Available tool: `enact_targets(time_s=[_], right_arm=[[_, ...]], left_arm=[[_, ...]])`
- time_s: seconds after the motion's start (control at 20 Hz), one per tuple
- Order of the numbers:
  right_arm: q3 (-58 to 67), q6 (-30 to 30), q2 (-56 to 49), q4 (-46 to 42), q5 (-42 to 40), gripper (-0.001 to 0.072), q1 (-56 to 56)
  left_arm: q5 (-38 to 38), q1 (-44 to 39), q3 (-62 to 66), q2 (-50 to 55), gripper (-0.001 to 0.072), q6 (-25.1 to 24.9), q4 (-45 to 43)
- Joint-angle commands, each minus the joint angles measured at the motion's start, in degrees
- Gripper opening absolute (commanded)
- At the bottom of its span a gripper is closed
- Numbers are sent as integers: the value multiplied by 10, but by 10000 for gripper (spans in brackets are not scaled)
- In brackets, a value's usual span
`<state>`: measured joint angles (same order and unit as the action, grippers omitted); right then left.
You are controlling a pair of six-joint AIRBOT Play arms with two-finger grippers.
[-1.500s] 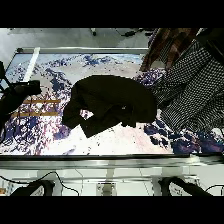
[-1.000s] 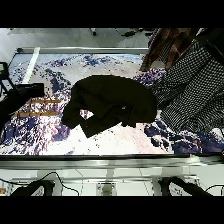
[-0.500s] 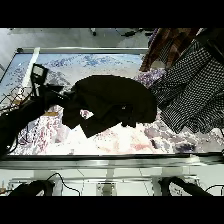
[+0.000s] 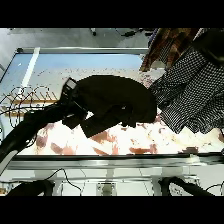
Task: Fold the clothes and pants, and hang the long-sleeved shirts on hangers.
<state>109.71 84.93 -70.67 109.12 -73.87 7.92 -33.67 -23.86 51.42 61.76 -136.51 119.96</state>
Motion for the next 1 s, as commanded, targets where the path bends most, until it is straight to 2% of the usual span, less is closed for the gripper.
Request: enact_targets(time_s=[0.0,0.15,0.35,0.5,0.6,0.7,0.85,0.9,0.95], right_arm=[[-65,59,-3,1,-19,633,-21],[-168,124,-4,1,6,632,-60],[-318,201,-8,1,123,634,-130],[-406,228,-21,-1,226,633,-167],[-439,228,-33,-6,267,633,-178],[-460,228,-49,-9,287,634,-180],[-472,252,-69,1,289,636,-180],[-475,256,-75,2,292,636,-180],[-479,256,-82,2,297,636,-180]], left_arm=[[-9,-29,0,63,575,-10,0],[34,-59,0,113,575,-18,0],[128,-90,0,165,575,-85,0],[186,-100,0,203,575,-117,0],[198,-101,0,223,575,-137,0],[206,-104,0,237,575,-156,0],[257,-106,0,249,571,-158,0],[274,-107,0,252,548,-158,1],[280,-108,0,253,407,-158,0]])
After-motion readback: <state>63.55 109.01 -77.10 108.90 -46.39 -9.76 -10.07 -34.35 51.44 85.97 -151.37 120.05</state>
